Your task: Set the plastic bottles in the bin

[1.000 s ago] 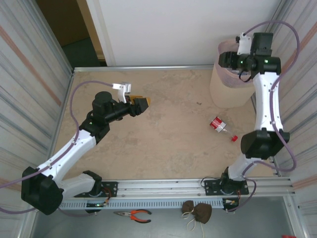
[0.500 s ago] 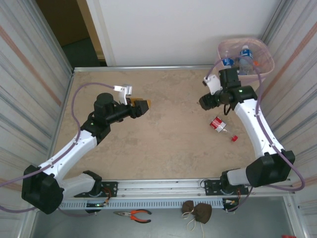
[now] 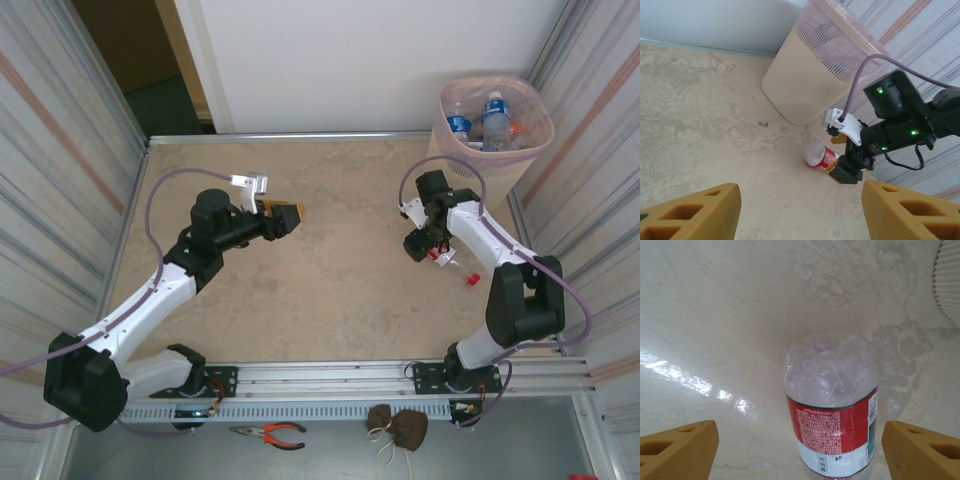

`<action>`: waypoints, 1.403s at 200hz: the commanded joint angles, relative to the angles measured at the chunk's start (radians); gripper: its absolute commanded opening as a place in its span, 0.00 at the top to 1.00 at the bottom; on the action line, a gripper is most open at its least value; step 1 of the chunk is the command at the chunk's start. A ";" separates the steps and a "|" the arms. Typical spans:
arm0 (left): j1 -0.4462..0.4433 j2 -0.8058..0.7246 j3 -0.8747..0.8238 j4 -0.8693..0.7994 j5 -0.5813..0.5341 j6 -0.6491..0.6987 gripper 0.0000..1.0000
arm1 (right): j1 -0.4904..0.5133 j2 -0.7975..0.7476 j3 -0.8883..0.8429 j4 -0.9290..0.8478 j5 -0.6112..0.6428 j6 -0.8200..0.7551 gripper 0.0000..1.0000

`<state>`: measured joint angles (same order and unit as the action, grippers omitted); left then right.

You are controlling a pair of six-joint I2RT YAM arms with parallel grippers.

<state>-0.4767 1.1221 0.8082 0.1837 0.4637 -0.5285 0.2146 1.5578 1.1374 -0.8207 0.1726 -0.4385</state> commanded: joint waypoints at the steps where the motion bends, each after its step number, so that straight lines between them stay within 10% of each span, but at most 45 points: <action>1: 0.009 -0.002 -0.003 0.013 0.012 0.004 0.35 | -0.020 0.049 -0.002 0.038 0.046 -0.014 0.15; 192: 0.008 -0.007 0.010 0.007 0.026 -0.014 0.35 | -0.075 0.167 0.020 0.058 -0.078 -0.001 0.43; 280: 0.008 -0.027 0.003 -0.003 0.013 -0.008 0.35 | -0.107 -0.025 0.109 -0.019 -0.391 0.107 0.44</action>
<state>-0.4767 1.1198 0.8082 0.1825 0.4717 -0.5293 0.1287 1.6150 1.1851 -0.7845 -0.0620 -0.3931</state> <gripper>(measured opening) 0.654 0.565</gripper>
